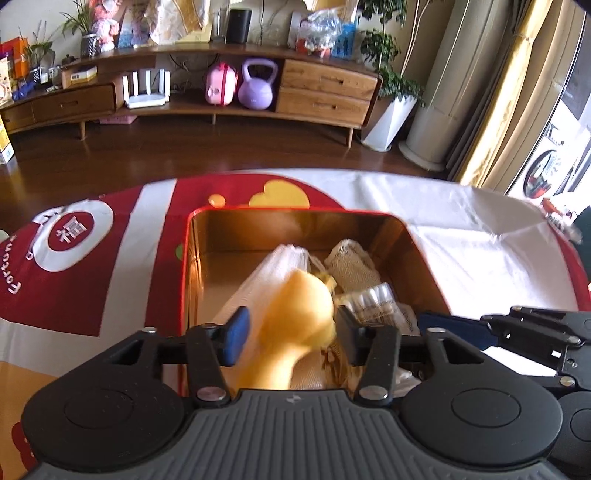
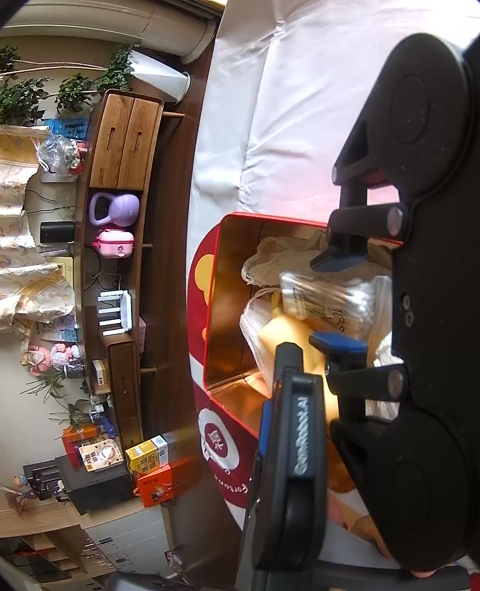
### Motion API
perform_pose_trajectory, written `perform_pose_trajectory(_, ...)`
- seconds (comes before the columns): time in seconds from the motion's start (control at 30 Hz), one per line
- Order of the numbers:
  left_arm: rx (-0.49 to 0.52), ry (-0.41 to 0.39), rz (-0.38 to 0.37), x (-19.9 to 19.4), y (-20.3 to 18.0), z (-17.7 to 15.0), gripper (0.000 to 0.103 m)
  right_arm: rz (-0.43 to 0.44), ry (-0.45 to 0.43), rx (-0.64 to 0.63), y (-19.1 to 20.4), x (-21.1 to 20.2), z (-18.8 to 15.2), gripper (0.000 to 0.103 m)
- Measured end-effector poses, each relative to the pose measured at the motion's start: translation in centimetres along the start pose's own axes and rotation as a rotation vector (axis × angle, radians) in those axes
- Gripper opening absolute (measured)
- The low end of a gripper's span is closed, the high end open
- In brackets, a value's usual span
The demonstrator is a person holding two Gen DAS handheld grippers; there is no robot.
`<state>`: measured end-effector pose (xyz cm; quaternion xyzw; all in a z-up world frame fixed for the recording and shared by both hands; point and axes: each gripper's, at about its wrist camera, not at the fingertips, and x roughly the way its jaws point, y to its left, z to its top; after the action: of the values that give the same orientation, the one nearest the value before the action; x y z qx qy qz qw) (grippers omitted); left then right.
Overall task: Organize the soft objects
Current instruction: 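Open both grippers in the tin and withdraw toward the remaining items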
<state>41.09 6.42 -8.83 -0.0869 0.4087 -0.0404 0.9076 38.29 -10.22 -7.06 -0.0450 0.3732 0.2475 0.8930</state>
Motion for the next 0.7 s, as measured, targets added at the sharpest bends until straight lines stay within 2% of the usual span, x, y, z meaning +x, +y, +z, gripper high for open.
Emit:
perform_pose_trajectory(0.3, 0.005, -0.052, -0.009, -5.0, -0.6, -0.3, 0.058, 0.002, -0.035, -0.003, 1.1, -4.4, -0.3, 0.048)
perform_pose_trajectory(0.37, 0.007, -0.063, -0.007, -6.3, -0.7, -0.6, 0.058, 0.002, -0.043, -0.005, 1.4, -5.7, -0.6, 0.053)
perform_pose_trajectory(0.7, 0.035, -0.112, -0.008, -13.4, -1.3, -3.4, 0.058, 0.022, -0.079, 0.011, 3.0, -11.7, -2.0, 0.06)
